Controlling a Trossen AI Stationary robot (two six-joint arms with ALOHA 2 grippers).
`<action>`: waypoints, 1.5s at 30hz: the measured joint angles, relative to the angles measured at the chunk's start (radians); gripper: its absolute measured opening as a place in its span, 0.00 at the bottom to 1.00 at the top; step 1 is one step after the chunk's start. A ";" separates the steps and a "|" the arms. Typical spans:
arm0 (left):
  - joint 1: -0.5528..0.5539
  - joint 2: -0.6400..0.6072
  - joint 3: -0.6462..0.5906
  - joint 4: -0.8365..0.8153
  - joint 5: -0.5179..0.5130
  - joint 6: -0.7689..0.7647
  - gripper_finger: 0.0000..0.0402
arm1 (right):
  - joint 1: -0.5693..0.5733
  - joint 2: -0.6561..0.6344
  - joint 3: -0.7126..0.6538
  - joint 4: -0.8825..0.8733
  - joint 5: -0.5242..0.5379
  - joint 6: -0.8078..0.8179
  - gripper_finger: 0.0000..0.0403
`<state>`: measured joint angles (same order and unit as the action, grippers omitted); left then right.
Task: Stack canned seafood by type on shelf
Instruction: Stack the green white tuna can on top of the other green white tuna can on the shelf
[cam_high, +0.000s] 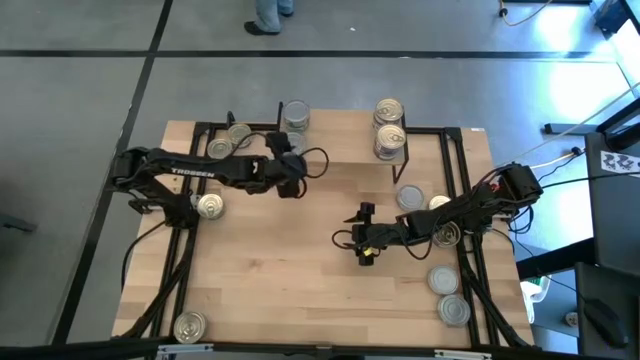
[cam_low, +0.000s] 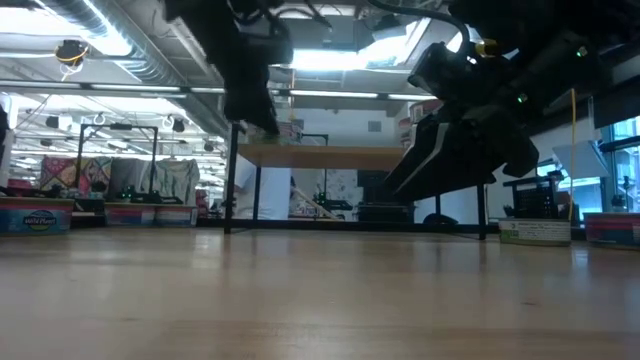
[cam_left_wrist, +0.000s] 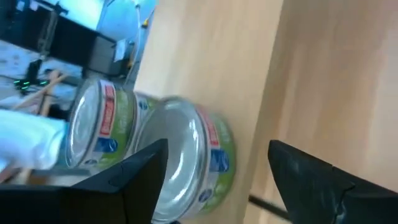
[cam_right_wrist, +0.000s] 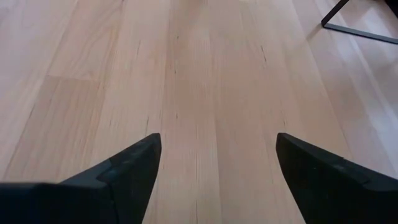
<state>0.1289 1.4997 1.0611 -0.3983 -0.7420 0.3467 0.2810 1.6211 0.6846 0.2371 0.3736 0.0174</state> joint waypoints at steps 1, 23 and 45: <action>-0.008 -0.006 0.016 -0.014 0.013 -0.016 0.69 | 0.000 0.000 0.000 0.000 0.000 0.000 0.78; -0.582 -0.027 0.088 -0.736 0.703 -1.114 0.46 | 0.000 0.000 0.001 0.007 0.024 -0.017 0.78; -0.822 0.128 -0.151 -0.106 0.452 -1.291 0.26 | 0.080 -0.123 0.113 -0.497 -0.057 0.223 0.78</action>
<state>-0.6927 1.6274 0.9106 -0.5041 -0.2897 -0.9446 0.3609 1.4985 0.7972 -0.2598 0.3168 0.2407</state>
